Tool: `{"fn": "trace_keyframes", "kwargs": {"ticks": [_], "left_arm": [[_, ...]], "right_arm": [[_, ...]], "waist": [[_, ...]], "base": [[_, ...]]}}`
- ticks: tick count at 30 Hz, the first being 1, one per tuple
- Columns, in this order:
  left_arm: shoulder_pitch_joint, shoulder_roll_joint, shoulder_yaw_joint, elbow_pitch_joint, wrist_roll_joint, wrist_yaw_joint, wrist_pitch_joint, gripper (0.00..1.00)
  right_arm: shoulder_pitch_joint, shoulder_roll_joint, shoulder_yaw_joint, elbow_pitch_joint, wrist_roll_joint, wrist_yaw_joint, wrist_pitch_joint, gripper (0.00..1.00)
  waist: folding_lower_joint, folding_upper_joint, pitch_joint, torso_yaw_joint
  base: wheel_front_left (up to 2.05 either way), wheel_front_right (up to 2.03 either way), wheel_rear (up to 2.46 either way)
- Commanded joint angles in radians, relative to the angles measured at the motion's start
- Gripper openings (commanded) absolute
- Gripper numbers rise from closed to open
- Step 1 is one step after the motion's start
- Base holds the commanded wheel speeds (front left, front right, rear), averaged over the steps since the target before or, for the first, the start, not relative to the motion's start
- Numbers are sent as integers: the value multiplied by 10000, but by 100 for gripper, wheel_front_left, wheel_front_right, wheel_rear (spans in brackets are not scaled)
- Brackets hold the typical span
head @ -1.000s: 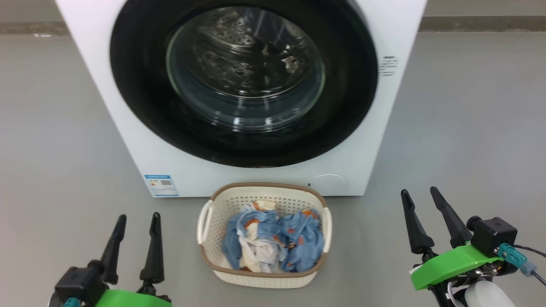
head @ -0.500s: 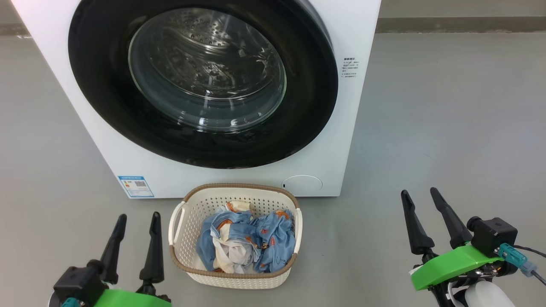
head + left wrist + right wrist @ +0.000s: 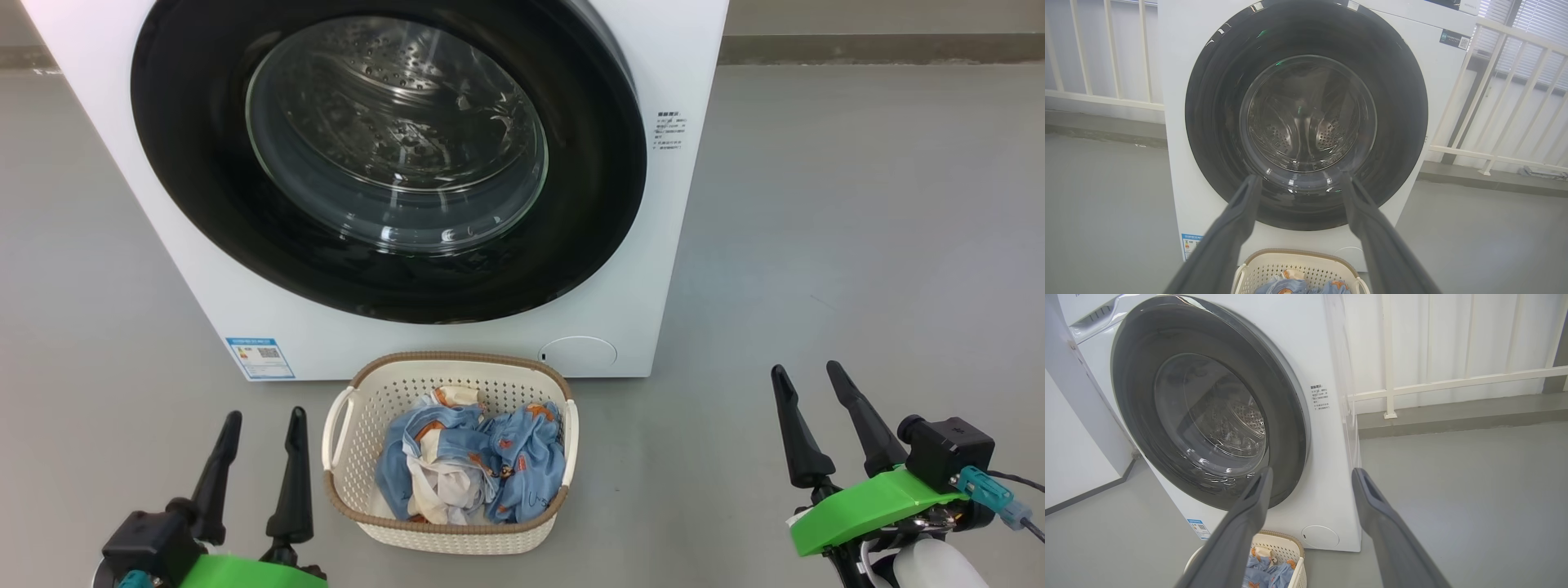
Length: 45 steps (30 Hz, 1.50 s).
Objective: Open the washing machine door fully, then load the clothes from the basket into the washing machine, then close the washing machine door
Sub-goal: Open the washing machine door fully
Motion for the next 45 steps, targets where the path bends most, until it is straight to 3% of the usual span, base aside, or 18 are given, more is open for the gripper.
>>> {"fn": "trace_keyframes", "kwargs": {"ticks": [1, 21, 41, 44, 45], "left_arm": [[-411, 156, 300, -185, 11, -35, -91, 100], [-406, 188, 235, -71, -111, -35, -92, 100], [-628, 270, 55, -413, -129, -35, -92, 100], [-727, 313, 72, -507, -198, -35, -92, 100], [-763, 321, 94, -541, -213, -35, -92, 100]], "right_arm": [[-313, -43, 171, -241, 1, 75, -124, 100], [-264, -34, 165, -266, 54, 75, -124, 100], [-1334, -618, -184, -168, 165, 75, -124, 100], [-1645, -666, -328, -242, 326, 75, -124, 19], [-1770, -686, -400, -250, 500, 75, -124, 0]], "waist": [[0, -1, -3, 0], [0, -1, 47, 110], [0, -1, 638, 503], [0, -1, 860, 576], [0, -1, 942, 602]], "base": [[0, 0, 0], [0, 0, 0], [0, 0, 0], [0, 0, 0], [0, 0, 0]]}}
